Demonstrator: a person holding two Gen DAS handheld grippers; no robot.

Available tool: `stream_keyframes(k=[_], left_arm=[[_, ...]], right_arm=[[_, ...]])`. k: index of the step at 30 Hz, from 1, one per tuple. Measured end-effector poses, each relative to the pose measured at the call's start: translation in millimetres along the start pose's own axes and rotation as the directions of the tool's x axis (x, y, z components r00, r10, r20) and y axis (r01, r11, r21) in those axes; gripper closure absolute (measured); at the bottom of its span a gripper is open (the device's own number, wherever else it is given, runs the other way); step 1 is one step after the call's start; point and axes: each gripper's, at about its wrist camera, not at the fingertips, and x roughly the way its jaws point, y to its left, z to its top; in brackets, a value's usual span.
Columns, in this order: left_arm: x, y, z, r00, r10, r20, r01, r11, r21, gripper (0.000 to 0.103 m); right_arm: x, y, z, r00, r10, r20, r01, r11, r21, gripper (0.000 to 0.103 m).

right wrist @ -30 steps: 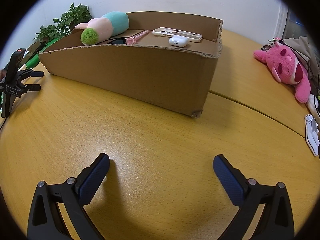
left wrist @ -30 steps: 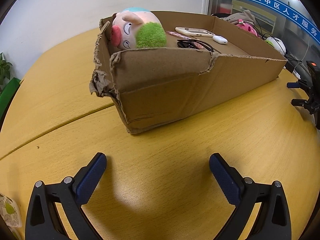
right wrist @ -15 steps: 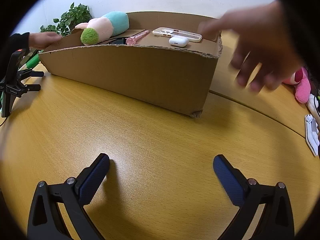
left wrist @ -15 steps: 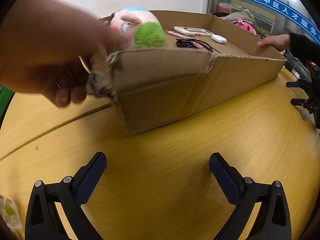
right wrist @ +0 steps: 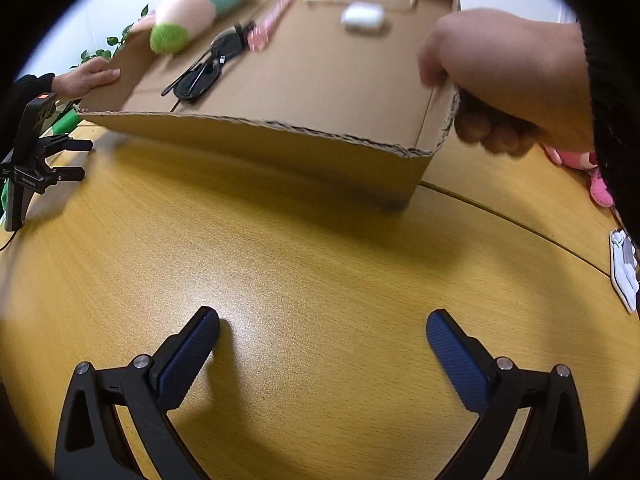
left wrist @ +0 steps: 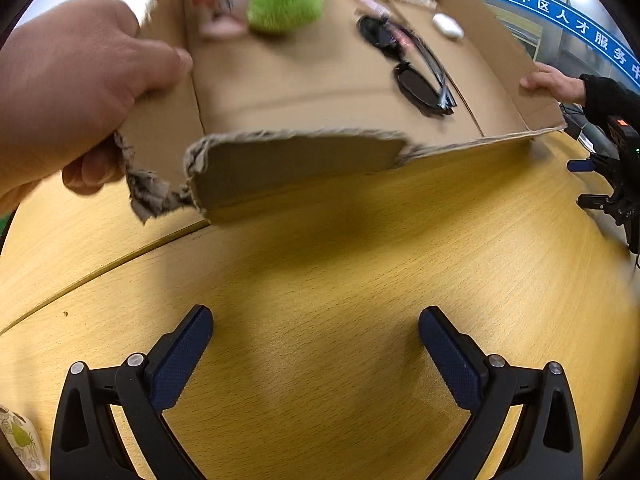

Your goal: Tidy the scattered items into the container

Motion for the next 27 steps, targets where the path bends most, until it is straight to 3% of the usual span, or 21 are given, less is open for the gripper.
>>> stream_keyframes(k=[27], left_arm=[[-2.2,-0.5,0.8,1.000,0.004,0.000,-0.004,1.000,0.001,0.000]], right_arm=[[0.6,0.7,0.5,1.000,-0.003,0.000,0.003,1.000,0.002,0.000]])
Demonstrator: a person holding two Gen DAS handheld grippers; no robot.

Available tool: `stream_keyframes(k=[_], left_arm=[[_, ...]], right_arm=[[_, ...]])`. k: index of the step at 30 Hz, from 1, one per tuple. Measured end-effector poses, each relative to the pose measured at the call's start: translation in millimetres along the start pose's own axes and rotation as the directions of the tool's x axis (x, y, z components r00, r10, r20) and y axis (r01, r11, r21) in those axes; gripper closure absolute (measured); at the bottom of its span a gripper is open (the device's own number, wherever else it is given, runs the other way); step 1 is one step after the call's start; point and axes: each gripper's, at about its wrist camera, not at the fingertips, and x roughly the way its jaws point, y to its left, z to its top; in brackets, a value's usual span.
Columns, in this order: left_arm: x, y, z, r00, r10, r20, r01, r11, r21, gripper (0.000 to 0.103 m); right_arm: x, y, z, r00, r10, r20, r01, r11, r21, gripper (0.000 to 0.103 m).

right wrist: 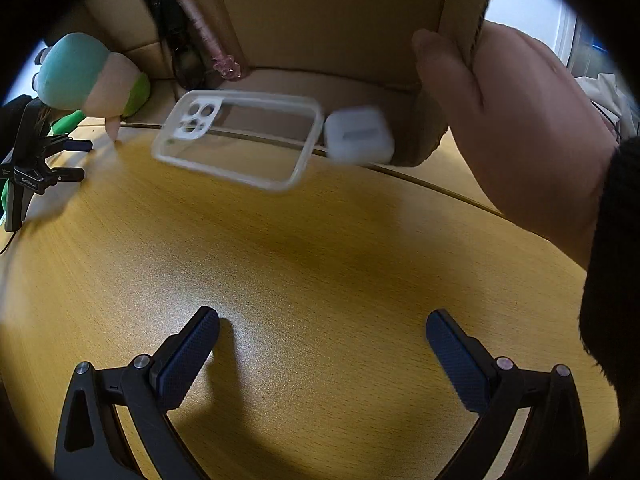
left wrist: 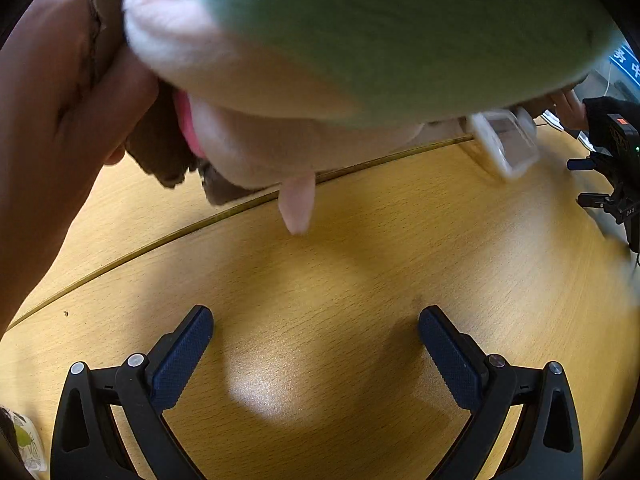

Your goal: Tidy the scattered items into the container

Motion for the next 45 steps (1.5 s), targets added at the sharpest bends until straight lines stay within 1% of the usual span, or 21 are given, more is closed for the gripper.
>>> stream_keyframes(k=[45], left_arm=[[-8.4,12.3,3.9,1.000,-0.005,0.001,0.005,1.000,0.001,0.000]], right_arm=[[-5.6,-2.0,2.3,1.000,-0.003,0.001,0.003,1.000,0.003,0.000]])
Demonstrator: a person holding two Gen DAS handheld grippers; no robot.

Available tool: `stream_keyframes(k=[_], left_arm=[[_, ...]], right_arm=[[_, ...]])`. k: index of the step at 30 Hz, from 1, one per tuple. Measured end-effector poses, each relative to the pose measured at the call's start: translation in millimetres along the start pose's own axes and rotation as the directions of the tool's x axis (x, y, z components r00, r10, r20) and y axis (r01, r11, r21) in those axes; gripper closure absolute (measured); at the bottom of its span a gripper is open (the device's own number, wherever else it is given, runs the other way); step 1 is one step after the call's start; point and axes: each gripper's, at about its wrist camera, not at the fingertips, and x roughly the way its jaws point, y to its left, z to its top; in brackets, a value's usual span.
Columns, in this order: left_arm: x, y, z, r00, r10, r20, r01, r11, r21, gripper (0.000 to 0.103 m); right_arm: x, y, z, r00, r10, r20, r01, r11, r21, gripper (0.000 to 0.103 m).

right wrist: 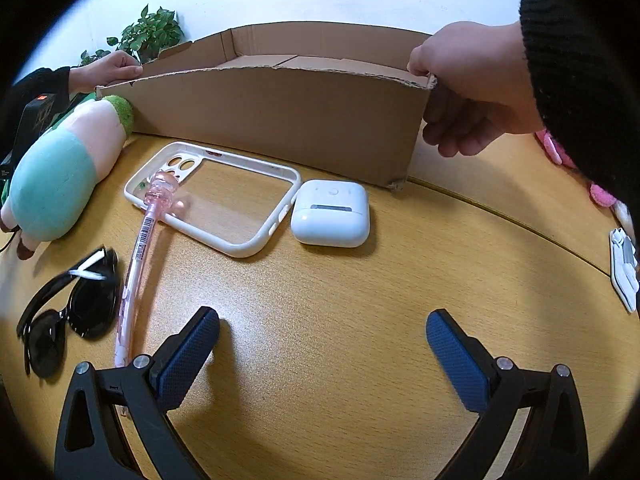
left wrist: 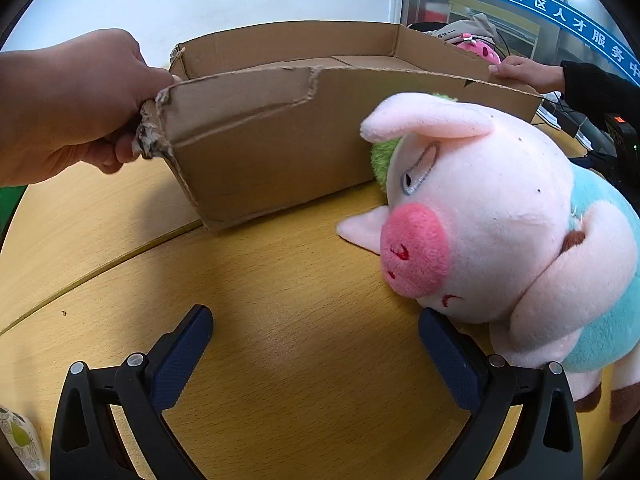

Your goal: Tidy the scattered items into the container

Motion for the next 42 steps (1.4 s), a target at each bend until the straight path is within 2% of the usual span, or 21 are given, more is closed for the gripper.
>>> stream_keyframes(k=[33,42], left_arm=[[-2.6,-3.0,-1.3,1.000,0.011,0.000,-0.011,1.000,-0.010,0.000],[-2.7,-2.6,-1.0,1.000,0.012,-0.002,-0.012,1.000,-0.012,0.000]], right_arm=[[1.4,5.0,4.8,1.000,-0.001,0.000,0.001,1.000,0.001,0.000],[1.5,19.8,1.1,0.998,-0.067,-0.002,0.066,0.994,0.088,0.000]])
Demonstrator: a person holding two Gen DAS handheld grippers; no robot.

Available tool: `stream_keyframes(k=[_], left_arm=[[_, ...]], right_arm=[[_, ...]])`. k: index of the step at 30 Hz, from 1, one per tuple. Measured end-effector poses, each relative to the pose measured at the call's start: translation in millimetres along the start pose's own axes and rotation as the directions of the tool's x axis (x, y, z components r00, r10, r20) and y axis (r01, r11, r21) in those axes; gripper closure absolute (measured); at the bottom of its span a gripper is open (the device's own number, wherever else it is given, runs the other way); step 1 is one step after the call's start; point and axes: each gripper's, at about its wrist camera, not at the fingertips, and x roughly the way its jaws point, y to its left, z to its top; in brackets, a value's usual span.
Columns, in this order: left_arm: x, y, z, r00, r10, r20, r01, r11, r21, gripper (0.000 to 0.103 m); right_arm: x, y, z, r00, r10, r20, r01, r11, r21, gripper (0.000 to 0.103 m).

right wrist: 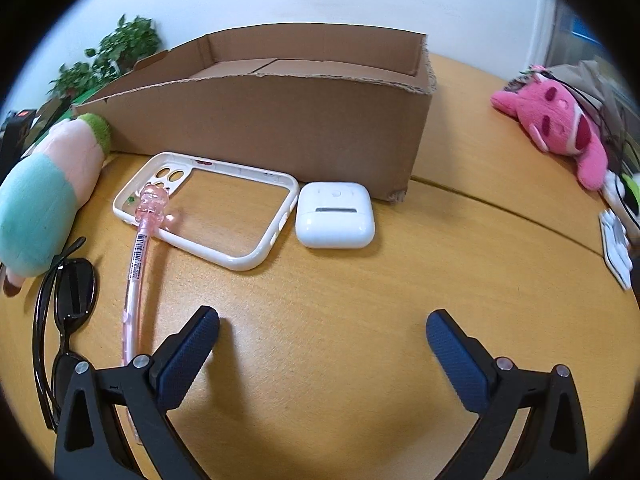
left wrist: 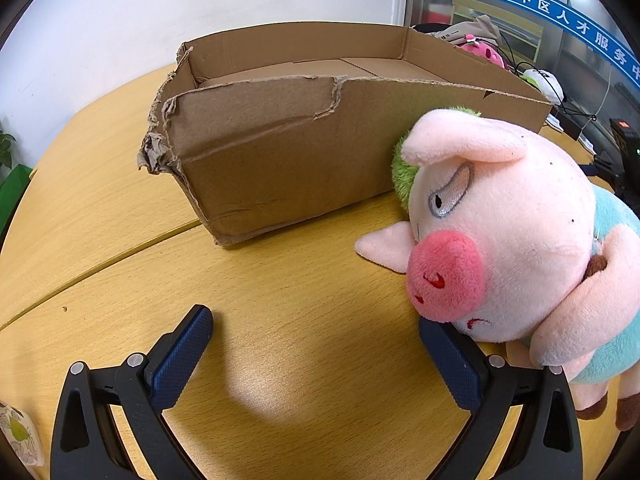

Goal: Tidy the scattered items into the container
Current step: 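Move both grippers toward the pink-and-teal pig plush on the table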

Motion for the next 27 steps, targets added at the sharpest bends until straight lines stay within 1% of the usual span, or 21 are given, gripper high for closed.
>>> stream_keyframes(k=[3,5,7,9,11,13,14,16,19,21,24,25,27], left_arm=[[-5.3,4.8,-4.6,1.000,0.025,-0.011,-0.025,0.999,-0.026,0.000],[-13.3,5.2,-11.0,0.998,0.054,-0.011,-0.055,0.996,-0.067,0.000],[-26.3,-1.4,-17.9,0.998,0.052,0.023,-0.050,0.994,-0.100,0.000],[-43.5,-18.9,-18.9,0.994,0.063,0.093,-0.049,0.989,-0.141,0.000],[-72.5,-24.7,-18.1,0.979,0.105,0.172,-0.071,0.979,-0.191,0.000],[-103.4,-33.0,-15.9,0.955,0.147,0.257,-0.076,0.961,-0.266,0.000],[-116.7,-38.3,-14.7,0.944,0.161,0.288,-0.069,0.950,-0.305,0.000],[-131.6,-52.7,-11.6,0.934,0.179,0.309,-0.066,0.936,-0.345,0.000],[-140.9,-71.0,-6.3,0.934,0.167,0.315,-0.049,0.934,-0.353,0.000],[-139.0,-78.5,-5.4,0.945,0.145,0.294,-0.028,0.929,-0.368,0.000],[-131.3,-89.5,-5.1,0.955,0.085,0.283,0.033,0.921,-0.389,0.000],[-130.1,-94.4,-4.0,0.956,0.079,0.284,0.042,0.917,-0.396,0.000],[-129.8,-104.1,-7.4,0.955,0.090,0.283,0.034,0.914,-0.404,0.000]], right_arm=[[-1.6,-3.8,-8.4,0.999,-0.036,-0.008,0.036,0.998,0.060,0.000],[-6.5,-1.6,-12.0,0.998,-0.060,-0.021,0.062,0.992,0.111,0.000],[-17.8,-2.5,-14.5,0.997,-0.080,-0.011,0.081,0.985,0.152,0.000],[-37.5,-4.3,-13.4,0.992,-0.122,0.019,0.116,0.976,0.182,0.000],[-60.5,-2.4,-9.0,0.988,-0.142,0.067,0.127,0.974,0.188,0.000],[-80.6,5.3,-2.7,0.982,-0.150,0.113,0.128,0.975,0.180,0.000],[-89.2,12.2,1.1,0.979,-0.151,0.135,0.127,0.977,0.170,0.000],[-100.2,28.2,6.4,0.974,-0.149,0.170,0.125,0.982,0.143,0.000],[-111.0,59.5,13.9,0.970,-0.101,0.221,0.082,0.992,0.093,0.000],[-113.6,78.5,21.6,0.967,-0.067,0.244,0.048,0.995,0.086,0.000],[-119.0,103.1,29.0,0.962,-0.029,0.271,0.005,0.996,0.089,0.000],[-121.1,111.8,29.6,0.961,-0.020,0.277,-0.002,0.997,0.077,0.001],[-124.1,125.9,28.0,0.961,-0.012,0.276,-0.002,0.999,0.052,0.001]])
